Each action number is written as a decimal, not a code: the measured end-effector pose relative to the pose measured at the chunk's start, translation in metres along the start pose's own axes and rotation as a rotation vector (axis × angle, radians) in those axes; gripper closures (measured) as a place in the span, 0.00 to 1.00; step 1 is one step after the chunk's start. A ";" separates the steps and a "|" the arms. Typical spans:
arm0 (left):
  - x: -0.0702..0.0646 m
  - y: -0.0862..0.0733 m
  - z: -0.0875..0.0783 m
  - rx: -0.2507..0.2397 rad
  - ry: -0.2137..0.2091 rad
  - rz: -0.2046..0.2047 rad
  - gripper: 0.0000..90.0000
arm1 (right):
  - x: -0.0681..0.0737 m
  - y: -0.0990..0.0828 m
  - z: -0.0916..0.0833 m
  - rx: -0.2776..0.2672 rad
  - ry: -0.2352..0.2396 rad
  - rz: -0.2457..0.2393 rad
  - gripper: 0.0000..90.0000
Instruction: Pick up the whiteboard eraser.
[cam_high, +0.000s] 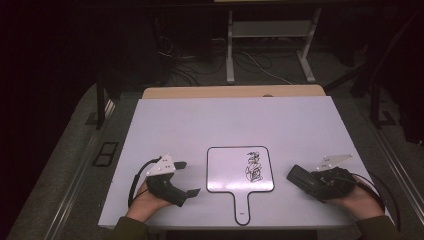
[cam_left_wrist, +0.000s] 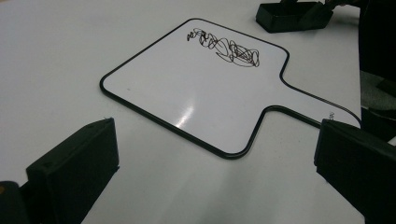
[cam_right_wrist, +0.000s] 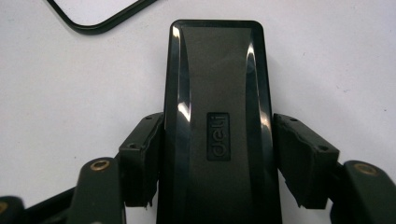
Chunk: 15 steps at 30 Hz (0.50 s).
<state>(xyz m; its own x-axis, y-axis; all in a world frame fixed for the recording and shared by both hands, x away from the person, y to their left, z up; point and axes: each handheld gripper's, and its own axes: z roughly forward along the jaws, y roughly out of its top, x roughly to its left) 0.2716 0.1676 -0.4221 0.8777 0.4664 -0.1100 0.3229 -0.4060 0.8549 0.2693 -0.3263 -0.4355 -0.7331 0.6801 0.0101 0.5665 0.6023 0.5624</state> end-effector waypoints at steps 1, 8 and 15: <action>0.000 0.000 0.000 -0.001 -0.001 0.003 0.00 | 0.000 0.000 0.000 0.001 -0.001 -0.003 0.41; 0.000 0.000 -0.001 -0.001 -0.001 0.004 0.00 | -0.002 0.001 0.002 0.008 0.017 -0.010 0.42; 0.000 0.000 -0.001 -0.003 0.000 0.003 0.00 | -0.006 0.004 0.003 0.035 0.043 0.011 0.42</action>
<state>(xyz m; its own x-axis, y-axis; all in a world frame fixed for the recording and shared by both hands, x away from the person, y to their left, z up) 0.2716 0.1683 -0.4214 0.8787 0.4651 -0.1071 0.3187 -0.4049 0.8570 0.2770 -0.3270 -0.4358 -0.7419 0.6685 0.0521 0.5867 0.6096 0.5331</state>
